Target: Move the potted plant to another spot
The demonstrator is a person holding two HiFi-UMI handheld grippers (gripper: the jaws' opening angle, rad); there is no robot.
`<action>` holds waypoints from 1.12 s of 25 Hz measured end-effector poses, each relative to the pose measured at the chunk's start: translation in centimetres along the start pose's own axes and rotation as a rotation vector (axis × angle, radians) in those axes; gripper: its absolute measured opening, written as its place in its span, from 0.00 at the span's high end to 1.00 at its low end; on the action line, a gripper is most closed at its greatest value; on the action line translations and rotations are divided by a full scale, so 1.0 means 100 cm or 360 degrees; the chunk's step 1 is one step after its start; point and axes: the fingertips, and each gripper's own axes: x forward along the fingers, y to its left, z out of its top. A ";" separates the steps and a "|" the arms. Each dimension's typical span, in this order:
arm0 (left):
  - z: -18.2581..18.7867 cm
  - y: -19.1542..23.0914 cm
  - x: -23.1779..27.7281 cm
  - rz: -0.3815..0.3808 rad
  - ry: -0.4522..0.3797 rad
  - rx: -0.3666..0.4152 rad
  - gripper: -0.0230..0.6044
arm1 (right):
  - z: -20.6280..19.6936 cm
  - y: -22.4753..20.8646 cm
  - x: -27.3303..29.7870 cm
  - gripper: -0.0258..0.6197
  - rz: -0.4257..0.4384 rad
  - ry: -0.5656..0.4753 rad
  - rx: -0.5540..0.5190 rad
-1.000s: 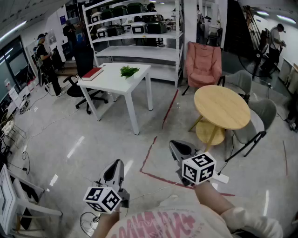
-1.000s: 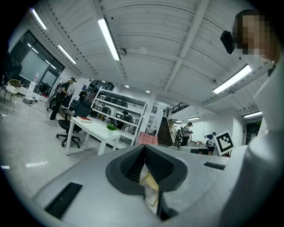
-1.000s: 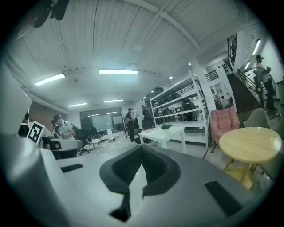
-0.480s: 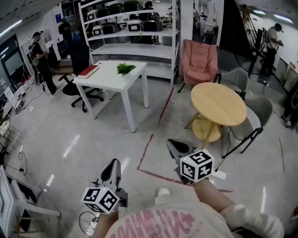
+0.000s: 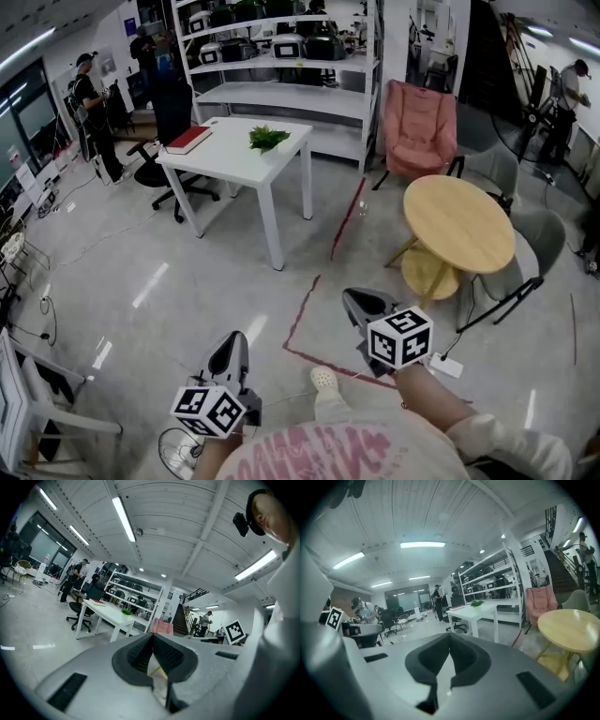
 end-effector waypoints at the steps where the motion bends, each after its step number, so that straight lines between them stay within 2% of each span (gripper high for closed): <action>1: 0.002 0.004 0.007 0.0006 0.0002 -0.0007 0.96 | 0.004 -0.004 0.010 0.95 0.0009 0.0007 -0.0007; 6: 0.016 0.022 0.050 0.0014 -0.0014 -0.0006 0.96 | 0.029 -0.034 0.062 0.95 0.0027 -0.0008 -0.0023; 11: 0.023 0.062 0.102 0.0117 0.0001 -0.0042 0.96 | 0.047 -0.073 0.121 0.95 0.0043 -0.0011 0.0008; 17: 0.049 0.085 0.164 0.0164 -0.0100 -0.0064 0.96 | 0.080 -0.113 0.176 0.95 0.0081 -0.0024 0.0017; 23: 0.068 0.089 0.208 0.0153 -0.0160 -0.0093 0.96 | 0.111 -0.137 0.207 0.95 0.0144 -0.0050 -0.0011; 28: 0.067 0.090 0.227 0.0156 -0.0156 -0.0100 0.96 | 0.110 -0.146 0.220 0.95 0.0187 -0.0045 0.0006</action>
